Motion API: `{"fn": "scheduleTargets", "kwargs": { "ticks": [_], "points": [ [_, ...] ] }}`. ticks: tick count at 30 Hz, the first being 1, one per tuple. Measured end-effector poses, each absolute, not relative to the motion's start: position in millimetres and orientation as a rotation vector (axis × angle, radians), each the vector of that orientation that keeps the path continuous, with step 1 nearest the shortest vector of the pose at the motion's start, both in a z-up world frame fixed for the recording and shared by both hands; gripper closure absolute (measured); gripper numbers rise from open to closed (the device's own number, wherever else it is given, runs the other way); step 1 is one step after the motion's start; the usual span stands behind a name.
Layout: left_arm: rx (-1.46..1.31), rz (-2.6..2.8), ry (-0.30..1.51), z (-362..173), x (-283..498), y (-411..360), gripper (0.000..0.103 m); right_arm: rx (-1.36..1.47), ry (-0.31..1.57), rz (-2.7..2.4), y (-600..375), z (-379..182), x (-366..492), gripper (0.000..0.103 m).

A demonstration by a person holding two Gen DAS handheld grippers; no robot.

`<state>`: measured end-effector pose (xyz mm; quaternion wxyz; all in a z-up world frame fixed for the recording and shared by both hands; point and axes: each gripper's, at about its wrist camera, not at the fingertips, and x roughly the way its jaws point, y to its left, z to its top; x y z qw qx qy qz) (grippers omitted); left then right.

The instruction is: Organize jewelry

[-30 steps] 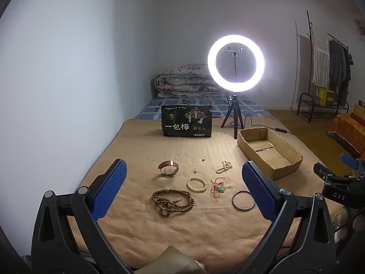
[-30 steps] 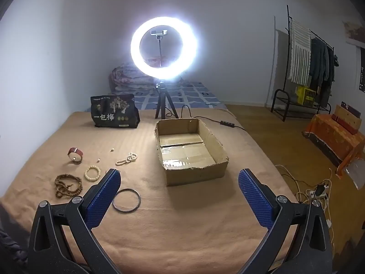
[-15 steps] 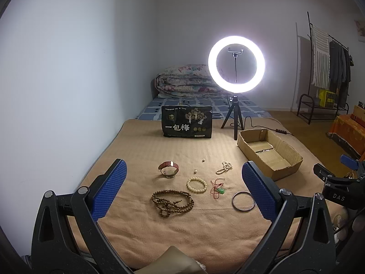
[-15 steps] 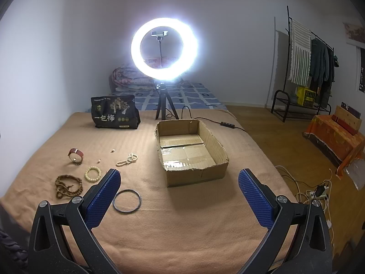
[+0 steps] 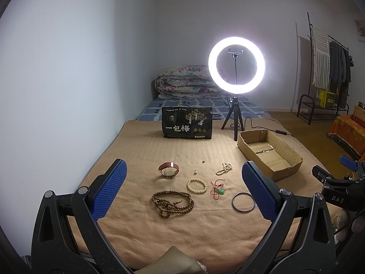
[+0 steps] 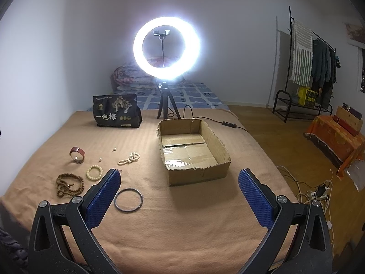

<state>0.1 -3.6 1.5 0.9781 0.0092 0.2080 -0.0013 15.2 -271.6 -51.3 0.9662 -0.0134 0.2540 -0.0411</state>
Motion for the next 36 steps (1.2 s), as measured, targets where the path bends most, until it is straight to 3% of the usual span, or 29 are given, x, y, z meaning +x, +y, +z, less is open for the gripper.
{"fn": "scheduleTargets", "kwargs": {
  "ticks": [36],
  "points": [
    [0.016, -0.004, 0.421, 2.4, 0.7, -2.8, 0.0, -0.026, 0.516, -0.076, -269.9, -54.3, 15.1, 0.001]
  ]
}}
